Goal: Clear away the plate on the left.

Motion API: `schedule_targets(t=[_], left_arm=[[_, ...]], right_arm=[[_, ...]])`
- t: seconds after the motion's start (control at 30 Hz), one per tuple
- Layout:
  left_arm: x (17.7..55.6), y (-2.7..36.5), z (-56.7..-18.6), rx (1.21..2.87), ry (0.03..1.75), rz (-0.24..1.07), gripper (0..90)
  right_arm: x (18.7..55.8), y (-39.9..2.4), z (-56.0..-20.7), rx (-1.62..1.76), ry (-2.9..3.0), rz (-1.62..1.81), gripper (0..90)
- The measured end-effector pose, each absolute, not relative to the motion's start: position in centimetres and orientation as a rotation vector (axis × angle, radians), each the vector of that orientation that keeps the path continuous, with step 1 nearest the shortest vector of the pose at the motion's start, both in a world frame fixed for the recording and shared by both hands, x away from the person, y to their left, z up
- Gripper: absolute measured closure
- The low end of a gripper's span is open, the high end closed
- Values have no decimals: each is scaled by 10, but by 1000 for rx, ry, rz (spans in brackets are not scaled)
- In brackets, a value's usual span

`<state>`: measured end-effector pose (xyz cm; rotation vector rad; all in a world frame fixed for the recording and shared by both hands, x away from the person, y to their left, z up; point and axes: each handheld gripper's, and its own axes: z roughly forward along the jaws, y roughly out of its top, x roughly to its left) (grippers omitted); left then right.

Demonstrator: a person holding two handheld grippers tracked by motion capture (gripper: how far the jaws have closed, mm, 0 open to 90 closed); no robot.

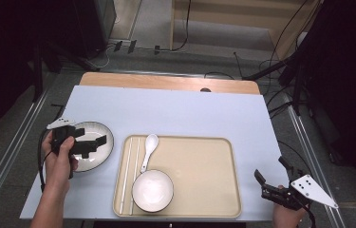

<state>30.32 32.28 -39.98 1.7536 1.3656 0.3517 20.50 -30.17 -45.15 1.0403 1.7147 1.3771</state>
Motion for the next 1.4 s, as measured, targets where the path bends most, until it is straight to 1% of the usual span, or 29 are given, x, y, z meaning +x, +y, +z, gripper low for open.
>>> schedule_targets(t=[0.13,0.33,0.43,0.6,0.83,0.97,1.07,1.17,1.3,1.4], left_arm=[[302,336,-400,1733,1376,308,0],[302,357,-400,1720,1428,321,0],[302,367,-403,1712,1435,293,0],[303,379,-405,1689,1484,284,8],[302,397,-409,1651,1585,316,142],[299,408,-412,1636,1632,329,160],[299,412,-414,1608,1654,315,207],[300,414,-417,1601,1691,304,274],[300,417,-419,1575,1727,297,386],[299,420,-420,1552,1733,284,428]], right_arm=[[205,-299,-451,1032,1724,1373,65],[206,-298,-452,1036,1732,1367,65],[207,-298,-453,1036,1736,1368,65],[208,-297,-454,1039,1747,1367,65],[209,-297,-455,1040,1751,1366,65],[209,-298,-455,1041,1750,1368,65],[209,-298,-455,1042,1753,1367,65],[209,-297,-456,1048,1755,1370,65],[209,-297,-456,1044,1756,1368,65],[209,-298,-456,1049,1751,1370,65]])
